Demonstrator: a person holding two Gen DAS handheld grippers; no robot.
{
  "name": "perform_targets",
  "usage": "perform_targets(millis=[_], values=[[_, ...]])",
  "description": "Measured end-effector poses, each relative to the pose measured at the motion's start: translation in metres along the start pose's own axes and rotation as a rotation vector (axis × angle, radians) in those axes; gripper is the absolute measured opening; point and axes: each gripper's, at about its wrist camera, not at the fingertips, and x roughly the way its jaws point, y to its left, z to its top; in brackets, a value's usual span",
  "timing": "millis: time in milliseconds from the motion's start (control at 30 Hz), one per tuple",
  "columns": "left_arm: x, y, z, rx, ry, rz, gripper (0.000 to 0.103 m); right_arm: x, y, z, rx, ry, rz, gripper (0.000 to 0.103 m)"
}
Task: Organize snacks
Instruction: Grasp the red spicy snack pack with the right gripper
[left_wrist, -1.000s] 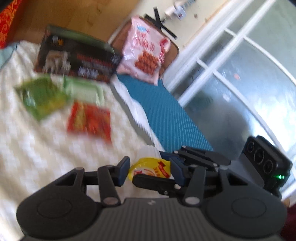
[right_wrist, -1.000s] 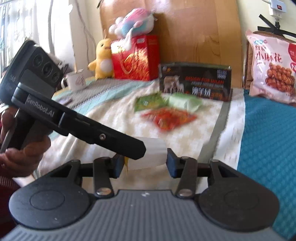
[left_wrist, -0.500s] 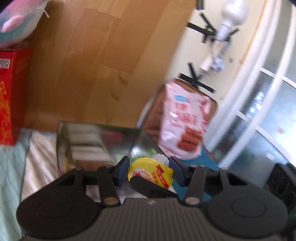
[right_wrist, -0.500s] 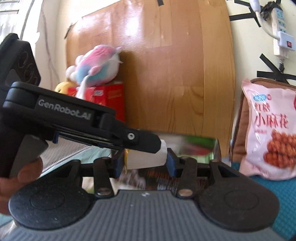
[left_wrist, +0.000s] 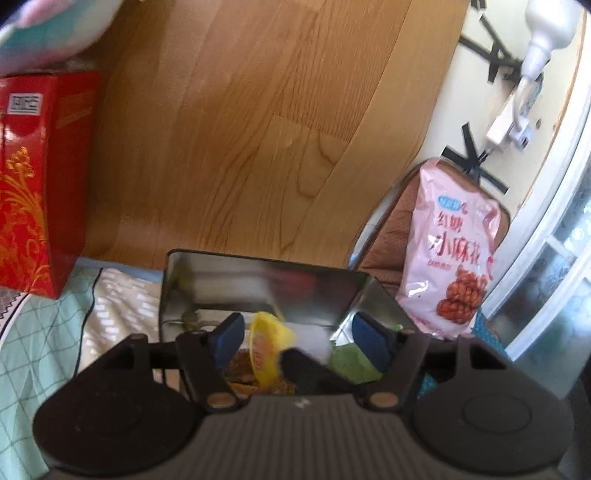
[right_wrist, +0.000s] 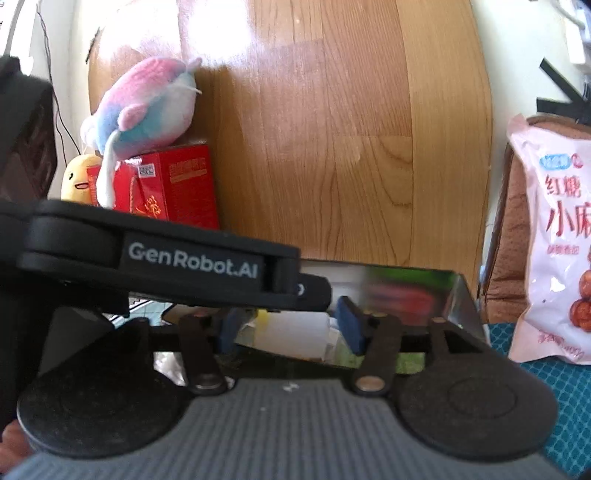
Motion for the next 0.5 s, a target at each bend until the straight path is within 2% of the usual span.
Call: perform_targets(millis=[133, 233, 400, 500], values=[[-0.04, 0.005, -0.012, -0.004, -0.055, -0.045, 0.068, -0.041, -0.014, -0.009, 0.032, -0.033, 0.014, 0.062], [-0.072, 0.016, -0.034, -0.039, -0.06, -0.084, 0.068, -0.068, -0.022, -0.028, 0.089, 0.015, 0.059, 0.061], [-0.107, 0.03, -0.086, -0.123, 0.017, -0.136, 0.068, -0.098, -0.01, -0.065, 0.066, 0.13, 0.144, 0.06], [-0.114, 0.021, -0.114, -0.118, 0.085, -0.172, 0.065, -0.101, -0.003, -0.081, 0.047, 0.184, 0.106, 0.06]])
